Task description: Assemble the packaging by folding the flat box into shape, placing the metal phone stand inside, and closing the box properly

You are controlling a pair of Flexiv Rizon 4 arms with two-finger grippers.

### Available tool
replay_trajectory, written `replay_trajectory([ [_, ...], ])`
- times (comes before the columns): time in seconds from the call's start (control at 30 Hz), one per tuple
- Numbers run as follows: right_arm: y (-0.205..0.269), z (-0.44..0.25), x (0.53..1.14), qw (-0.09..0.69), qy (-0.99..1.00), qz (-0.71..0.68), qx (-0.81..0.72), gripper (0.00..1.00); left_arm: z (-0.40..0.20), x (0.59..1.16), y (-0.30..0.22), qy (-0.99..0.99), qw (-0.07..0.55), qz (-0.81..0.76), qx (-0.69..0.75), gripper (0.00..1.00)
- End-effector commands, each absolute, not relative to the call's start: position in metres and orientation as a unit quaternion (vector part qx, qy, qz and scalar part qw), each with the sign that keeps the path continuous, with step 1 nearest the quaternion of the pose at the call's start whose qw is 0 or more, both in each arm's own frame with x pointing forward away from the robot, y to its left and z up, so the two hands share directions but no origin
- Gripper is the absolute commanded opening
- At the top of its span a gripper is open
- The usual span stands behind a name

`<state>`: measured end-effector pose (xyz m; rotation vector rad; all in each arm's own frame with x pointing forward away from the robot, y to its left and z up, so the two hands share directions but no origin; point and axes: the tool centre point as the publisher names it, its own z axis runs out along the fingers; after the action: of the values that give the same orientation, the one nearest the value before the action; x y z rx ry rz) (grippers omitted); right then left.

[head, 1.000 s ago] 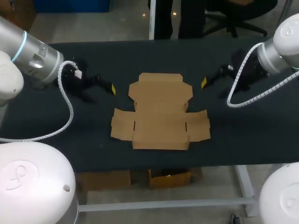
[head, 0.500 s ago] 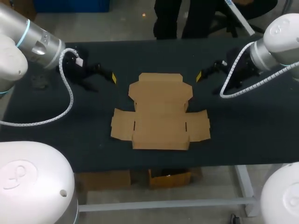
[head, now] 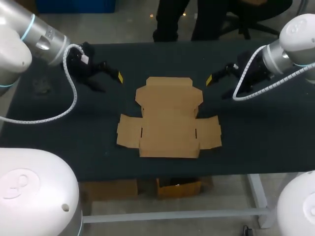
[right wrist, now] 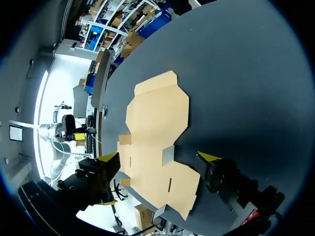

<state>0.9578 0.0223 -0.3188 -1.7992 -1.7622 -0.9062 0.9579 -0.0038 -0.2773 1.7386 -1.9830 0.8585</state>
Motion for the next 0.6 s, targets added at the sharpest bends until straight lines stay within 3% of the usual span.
replay_trajectory([
  [0.03, 0.021, -0.319, 0.959, 0.235, -0.641, -0.330, -0.651, 1.00, -0.276, 0.960, -0.003, -0.705, 0.186, 0.299, 0.615, 1.00],
  [0.6, 0.035, -0.334, 1.000, 0.250, -0.652, -0.309, -0.646, 1.00, -0.276, 0.973, -0.008, -0.700, 0.197, 0.304, 0.615, 1.00],
])
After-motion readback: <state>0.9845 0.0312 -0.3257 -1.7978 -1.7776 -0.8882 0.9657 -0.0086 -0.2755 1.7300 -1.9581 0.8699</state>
